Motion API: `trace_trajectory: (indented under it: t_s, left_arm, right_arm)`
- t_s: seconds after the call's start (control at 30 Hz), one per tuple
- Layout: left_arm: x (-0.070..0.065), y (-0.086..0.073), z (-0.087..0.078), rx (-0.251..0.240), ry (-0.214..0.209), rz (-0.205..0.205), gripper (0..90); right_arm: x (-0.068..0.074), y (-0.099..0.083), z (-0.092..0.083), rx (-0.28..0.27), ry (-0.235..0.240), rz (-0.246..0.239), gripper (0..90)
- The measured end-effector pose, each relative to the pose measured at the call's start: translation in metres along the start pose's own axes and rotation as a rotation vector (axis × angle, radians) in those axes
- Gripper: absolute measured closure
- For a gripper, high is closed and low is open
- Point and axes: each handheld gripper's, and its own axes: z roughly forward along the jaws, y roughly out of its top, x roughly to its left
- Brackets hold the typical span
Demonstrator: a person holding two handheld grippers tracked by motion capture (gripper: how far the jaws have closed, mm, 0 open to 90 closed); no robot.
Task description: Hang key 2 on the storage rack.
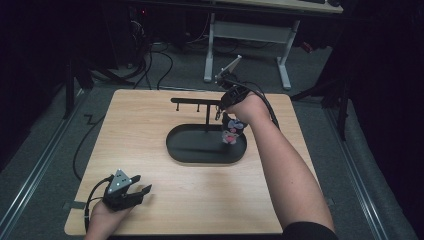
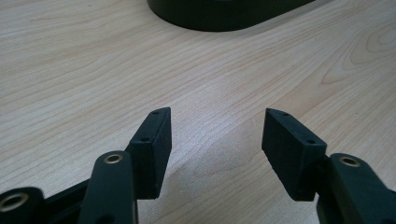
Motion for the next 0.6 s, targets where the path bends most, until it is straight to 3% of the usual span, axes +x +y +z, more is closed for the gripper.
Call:
trace_trajectory:
  t_s: [0.2,0.6]
  left_arm:
    - [-0.001,0.0,0.001,0.001,-0.003,0.004,43.2]
    - [-0.003,0.001,0.003,0.013,-0.01,0.019,42.9]
  right_arm:
    - [0.003,-0.01,-0.005,-0.012,0.011,0.007,76.5]
    - [0.014,-0.054,-0.003,-0.059,0.054,0.002,61.5]
